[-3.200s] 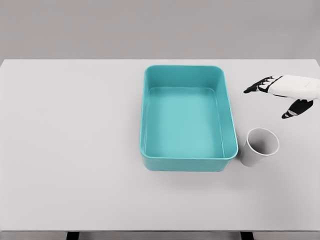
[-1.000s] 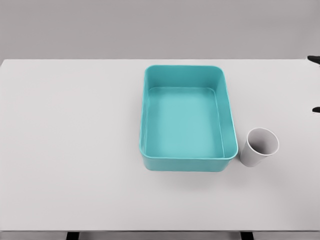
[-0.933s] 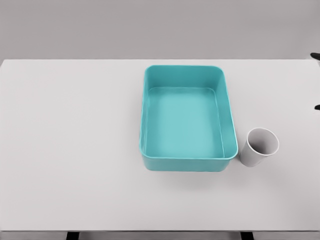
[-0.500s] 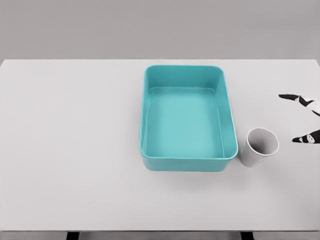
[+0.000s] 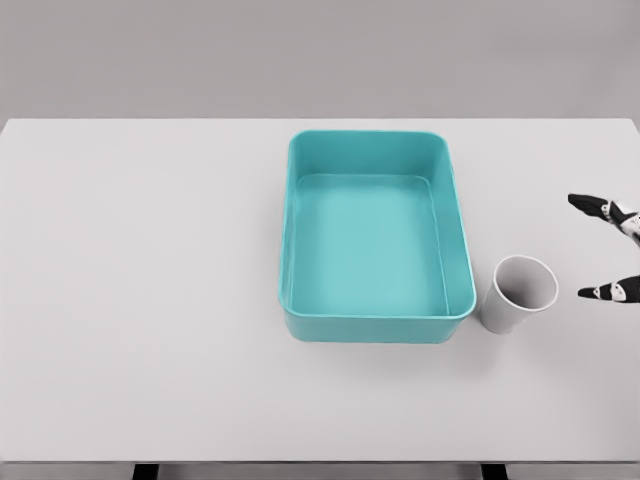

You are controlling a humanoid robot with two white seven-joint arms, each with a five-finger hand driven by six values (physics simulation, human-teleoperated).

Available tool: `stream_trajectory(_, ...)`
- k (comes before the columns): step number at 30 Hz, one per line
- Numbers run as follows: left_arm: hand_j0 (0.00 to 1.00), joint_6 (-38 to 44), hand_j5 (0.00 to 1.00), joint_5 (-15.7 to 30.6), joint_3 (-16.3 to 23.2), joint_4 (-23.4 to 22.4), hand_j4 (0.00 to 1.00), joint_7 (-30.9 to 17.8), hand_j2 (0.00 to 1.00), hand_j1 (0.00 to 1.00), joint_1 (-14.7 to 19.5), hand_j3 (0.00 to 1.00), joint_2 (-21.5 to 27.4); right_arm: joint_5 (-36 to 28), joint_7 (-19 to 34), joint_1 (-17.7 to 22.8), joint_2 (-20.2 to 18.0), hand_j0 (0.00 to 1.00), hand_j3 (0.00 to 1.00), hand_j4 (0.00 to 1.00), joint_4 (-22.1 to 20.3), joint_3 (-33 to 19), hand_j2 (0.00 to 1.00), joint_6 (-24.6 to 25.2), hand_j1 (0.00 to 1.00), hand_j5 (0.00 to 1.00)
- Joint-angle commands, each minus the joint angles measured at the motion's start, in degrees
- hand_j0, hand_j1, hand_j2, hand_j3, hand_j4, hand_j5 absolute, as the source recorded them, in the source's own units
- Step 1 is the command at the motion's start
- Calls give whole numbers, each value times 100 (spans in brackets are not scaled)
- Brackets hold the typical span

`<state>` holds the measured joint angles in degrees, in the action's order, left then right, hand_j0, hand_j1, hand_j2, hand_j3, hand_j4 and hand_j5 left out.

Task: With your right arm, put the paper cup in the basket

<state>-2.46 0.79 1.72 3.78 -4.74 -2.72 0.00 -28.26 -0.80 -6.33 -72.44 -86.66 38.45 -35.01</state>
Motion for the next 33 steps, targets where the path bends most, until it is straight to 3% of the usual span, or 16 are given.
stream_trajectory(1,100,0,100,0,4,0,100,-1,100,100,0,100,0,-66,-8,9,45,100,100,100,-158,-13,100,1,100,100)
stream_trajectory(6,100,0,100,0,4,0,100,-1,100,100,0,100,0,-31,-8,413,45,100,100,100,-202,-31,100,1,100,100)
stream_trajectory(33,100,0,100,0,4,0,100,-1,100,100,0,100,0,-22,-8,615,696,100,100,100,-386,-5,100,1,100,100)
